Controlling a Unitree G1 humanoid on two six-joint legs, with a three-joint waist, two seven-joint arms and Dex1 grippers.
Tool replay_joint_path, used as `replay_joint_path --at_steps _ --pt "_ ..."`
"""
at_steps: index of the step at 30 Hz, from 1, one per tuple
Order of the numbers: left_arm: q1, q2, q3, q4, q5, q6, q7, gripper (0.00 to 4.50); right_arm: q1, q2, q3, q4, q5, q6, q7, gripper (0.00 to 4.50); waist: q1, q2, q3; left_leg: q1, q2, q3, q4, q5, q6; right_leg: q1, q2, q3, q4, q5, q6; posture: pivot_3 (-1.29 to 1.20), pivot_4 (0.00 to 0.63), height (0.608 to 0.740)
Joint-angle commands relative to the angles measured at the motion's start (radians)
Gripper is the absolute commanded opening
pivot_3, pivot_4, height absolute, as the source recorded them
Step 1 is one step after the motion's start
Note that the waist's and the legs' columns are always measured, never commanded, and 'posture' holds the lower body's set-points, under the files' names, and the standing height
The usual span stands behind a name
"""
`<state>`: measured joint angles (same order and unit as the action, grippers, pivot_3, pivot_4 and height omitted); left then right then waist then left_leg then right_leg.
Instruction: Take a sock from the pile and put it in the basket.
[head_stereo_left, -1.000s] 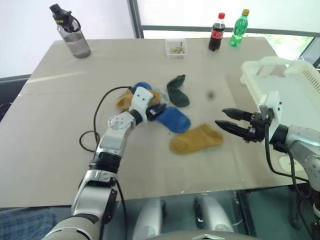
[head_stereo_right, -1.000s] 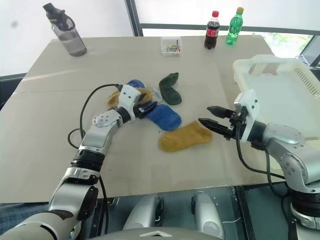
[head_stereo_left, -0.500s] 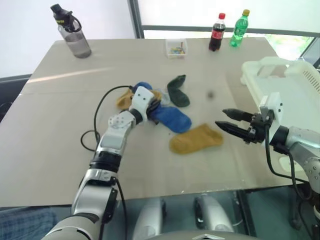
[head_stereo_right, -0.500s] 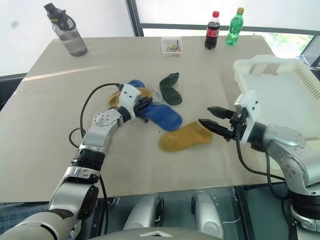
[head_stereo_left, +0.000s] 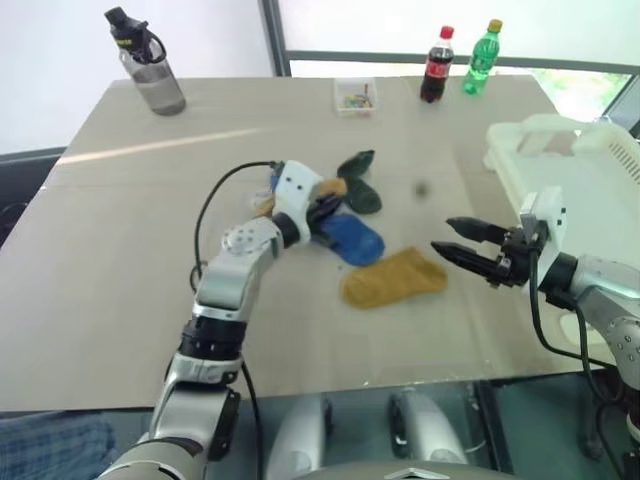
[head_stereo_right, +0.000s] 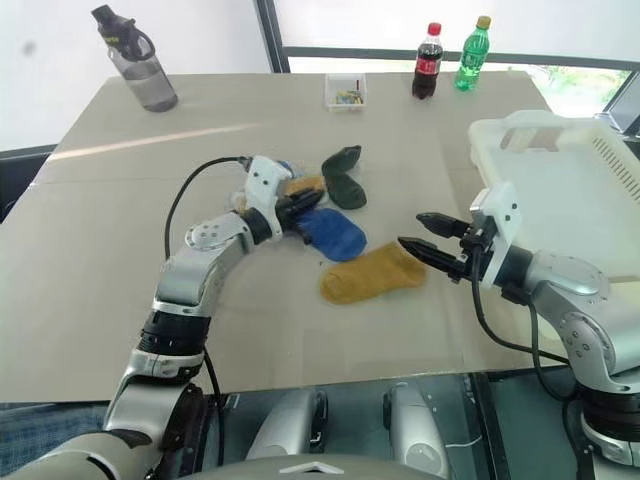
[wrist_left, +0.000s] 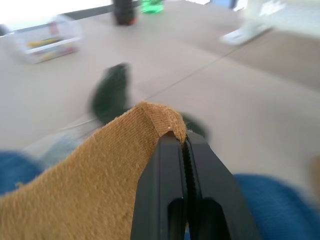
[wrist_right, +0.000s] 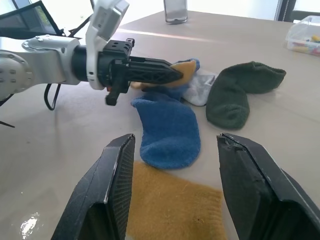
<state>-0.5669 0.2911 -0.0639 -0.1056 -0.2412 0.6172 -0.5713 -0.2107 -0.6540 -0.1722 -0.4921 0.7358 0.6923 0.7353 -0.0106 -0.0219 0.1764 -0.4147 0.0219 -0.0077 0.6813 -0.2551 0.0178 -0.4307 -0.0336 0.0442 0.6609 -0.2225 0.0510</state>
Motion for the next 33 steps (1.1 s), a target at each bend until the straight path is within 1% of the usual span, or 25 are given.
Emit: replay_joint_path --at_steps 1,5,8,10,14,16,18,21,25,29,33 --pt "-0.009 -0.030 -0.035 -0.153 -0.081 0.143 0.007 0.10 -0.003 0.008 -0.009 -0.019 0.005 -0.029 -0.001 2.65 -0.001 0.000 0.000 0.000 0.000 0.000 0.000 0.000 0.000 0.000 0.000 0.000 0.000 0.000 0.000 0.00 0.150 0.740" --pt "-0.026 -0.085 -0.040 -0.216 -0.140 0.238 0.041 0.10 -0.005 0.014 -0.006 -0.016 0.000 -0.034 0.000 2.65 -0.002 0.000 0.000 0.001 0.000 0.000 0.001 0.000 0.000 0.000 0.000 0.000 0.001 0.000 0.000 0.00 0.150 0.740" --pt "-0.047 -0.146 0.000 -0.248 -0.214 0.267 0.063 0.10 -0.001 0.016 -0.006 -0.014 -0.005 -0.041 0.001 2.65 -0.002 0.000 0.000 0.001 0.000 0.000 0.001 0.000 0.000 0.000 0.001 0.000 0.001 0.000 0.000 0.00 0.150 0.740" --pt "-0.065 -0.198 0.054 -0.270 -0.290 0.277 0.080 0.10 -0.002 0.018 -0.005 -0.012 -0.006 -0.045 0.000 2.65 -0.001 0.000 0.000 0.000 0.000 0.000 0.001 0.000 0.000 0.000 0.001 0.000 0.001 0.000 0.000 0.00 0.150 0.740" --pt "-0.100 -0.324 0.231 -0.299 -0.519 0.316 0.178 0.10 -0.004 0.023 -0.005 -0.008 -0.010 -0.052 0.000 2.65 0.000 0.000 0.000 0.000 0.000 0.000 0.002 0.000 0.000 0.000 0.000 0.000 0.001 0.000 0.000 0.00 0.150 0.740" --pt "-0.107 -0.355 0.307 -0.295 -0.611 0.324 0.250 0.10 -0.004 0.025 -0.003 -0.006 -0.013 -0.055 0.000 2.65 -0.002 0.000 0.000 0.000 0.000 0.000 0.002 0.000 0.000 0.001 0.000 0.000 0.001 0.000 0.000 0.00 0.150 0.740" --pt "-0.094 -0.363 0.358 -0.282 -0.665 0.343 0.327 0.10 -0.005 0.028 0.000 -0.005 -0.015 -0.058 0.000 2.65 -0.004 0.000 0.000 0.001 0.000 0.000 0.002 0.000 0.000 0.002 0.001 0.000 0.001 0.000 0.000 0.00 0.150 0.740" --pt "-0.039 -0.333 0.365 -0.264 -0.647 0.352 0.398 0.10 -0.004 0.032 0.001 -0.006 -0.016 -0.061 0.000 2.65 -0.004 0.000 0.000 0.002 0.000 0.000 0.002 0.000 0.000 0.002 0.001 0.001 0.001 0.000 0.000 0.00 0.150 0.740" --pt "0.106 -0.262 0.332 -0.247 -0.560 0.353 0.451 0.10 -0.002 0.034 0.000 -0.008 -0.015 -0.061 -0.003 2.65 -0.003 0.000 0.000 0.002 0.000 0.000 0.002 0.000 0.000 0.002 0.001 0.001 0.000 0.000 0.000 0.00 0.150 0.740" --pt "0.224 -0.237 0.342 -0.272 -0.537 0.329 0.486 0.10 0.003 0.033 0.000 -0.011 -0.011 -0.054 -0.005 2.65 -0.002 0.000 0.000 0.002 0.000 0.000 0.002 0.000 0.000 0.002 0.001 0.000 0.000 0.000 0.000 0.00 0.150 0.740" --pt "0.297 -0.244 0.367 -0.301 -0.543 0.301 0.522 0.10 0.004 0.031 0.010 -0.012 -0.006 -0.025 -0.021 2.65 0.001 0.000 0.000 0.002 0.000 -0.001 0.002 0.000 0.000 0.003 0.001 0.000 0.000 0.000 0.000 0.00 0.150 0.740"
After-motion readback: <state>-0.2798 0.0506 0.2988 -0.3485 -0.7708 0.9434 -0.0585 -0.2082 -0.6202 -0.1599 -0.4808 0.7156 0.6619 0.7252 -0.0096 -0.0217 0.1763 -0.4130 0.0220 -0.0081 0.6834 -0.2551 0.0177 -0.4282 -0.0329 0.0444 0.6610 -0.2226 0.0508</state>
